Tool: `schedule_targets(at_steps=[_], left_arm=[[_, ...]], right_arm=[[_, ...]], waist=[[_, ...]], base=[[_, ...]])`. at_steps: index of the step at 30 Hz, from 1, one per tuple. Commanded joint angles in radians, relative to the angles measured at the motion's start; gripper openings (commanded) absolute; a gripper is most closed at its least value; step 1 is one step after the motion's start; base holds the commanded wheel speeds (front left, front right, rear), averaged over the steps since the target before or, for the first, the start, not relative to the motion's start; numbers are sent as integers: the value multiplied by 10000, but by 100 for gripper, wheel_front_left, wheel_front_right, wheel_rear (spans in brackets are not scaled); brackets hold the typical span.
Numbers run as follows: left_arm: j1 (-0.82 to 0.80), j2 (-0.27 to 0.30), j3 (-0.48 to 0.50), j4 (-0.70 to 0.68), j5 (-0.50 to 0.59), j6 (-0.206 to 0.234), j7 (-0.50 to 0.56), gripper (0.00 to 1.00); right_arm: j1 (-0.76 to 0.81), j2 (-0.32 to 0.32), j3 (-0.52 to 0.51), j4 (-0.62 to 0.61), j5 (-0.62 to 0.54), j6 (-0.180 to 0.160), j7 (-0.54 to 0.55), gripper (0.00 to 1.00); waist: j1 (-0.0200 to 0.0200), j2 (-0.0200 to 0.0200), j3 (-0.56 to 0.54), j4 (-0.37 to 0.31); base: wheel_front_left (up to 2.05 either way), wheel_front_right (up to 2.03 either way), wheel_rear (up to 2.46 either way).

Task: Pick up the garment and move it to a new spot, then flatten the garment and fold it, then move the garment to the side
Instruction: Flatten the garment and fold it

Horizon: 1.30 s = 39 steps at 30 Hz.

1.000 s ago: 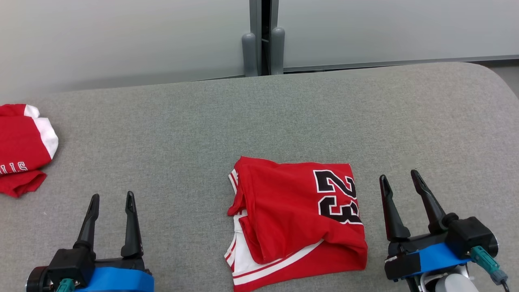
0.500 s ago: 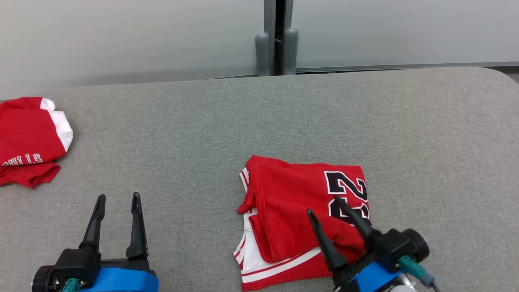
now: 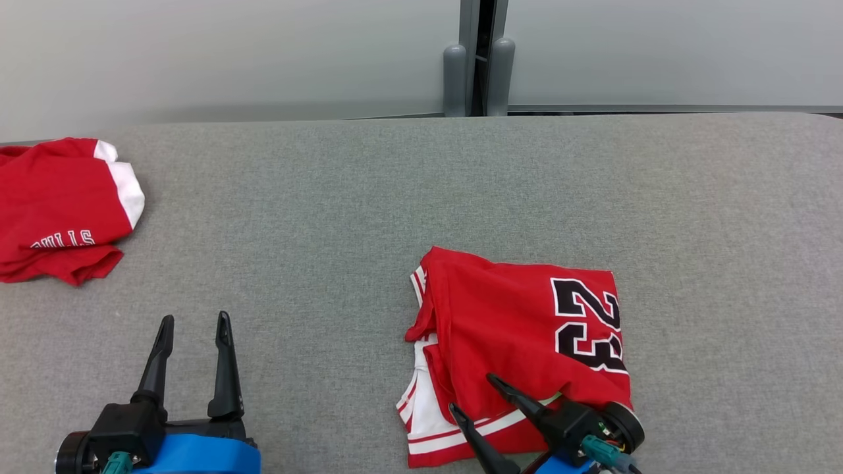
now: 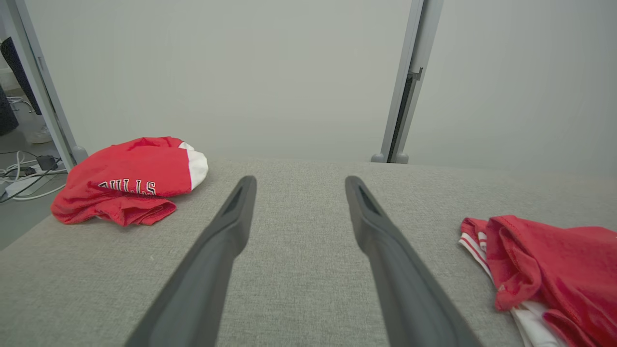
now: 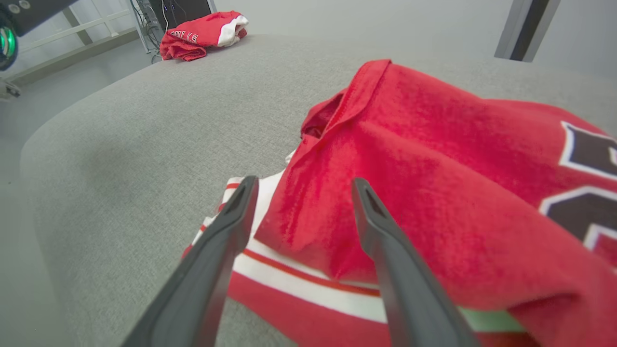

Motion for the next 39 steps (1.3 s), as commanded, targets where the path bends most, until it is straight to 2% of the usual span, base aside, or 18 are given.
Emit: schedule_targets(at_steps=[1,9,10,11,12,13,24,34,39], left_arm=[[-23,32,-14,-30,-35,56,-45,100],[-89,32,-31,-60,-43,79,-45,100],[-101,32,-30,-51,-48,84,-45,100],[-120,31,-36,-42,-53,91,-45,100],[-132,32,-33,-33,-56,89,-45,100],[-139,32,-28,-27,-60,89,-45,100],[-104,32,13,17,-84,91,-45,100],[-50,32,20,21,-88,59,-45,100],[-83,32,-10,42,-111,77,-45,100]], right_arm=[[-171,8,110,180,78,-4,-18,100],[-547,132,537,1147,-283,-4,127,100],[-586,169,576,1256,-337,-4,130,90],[-633,215,569,1347,-368,-4,106,47],[-678,255,561,1429,-408,-4,77,13],[-721,284,557,1503,-450,-4,62,0],[-863,534,708,1051,-161,-4,-282,0],[-410,397,1075,-132,408,-4,351,0],[-183,323,1193,-265,763,-4,640,0]], waist=[[0,0,35,43],[0,0,144,115],[0,0,158,118],[0,0,171,122],[0,0,182,128],[0,0,191,134],[0,0,157,149],[0,0,141,169],[0,0,175,193]], base=[[0,0,0],[0,0,0],[0,0,0],[0,0,0],[0,0,0],[0,0,0],[0,0,0],[0,0,0],[0,0,0]])
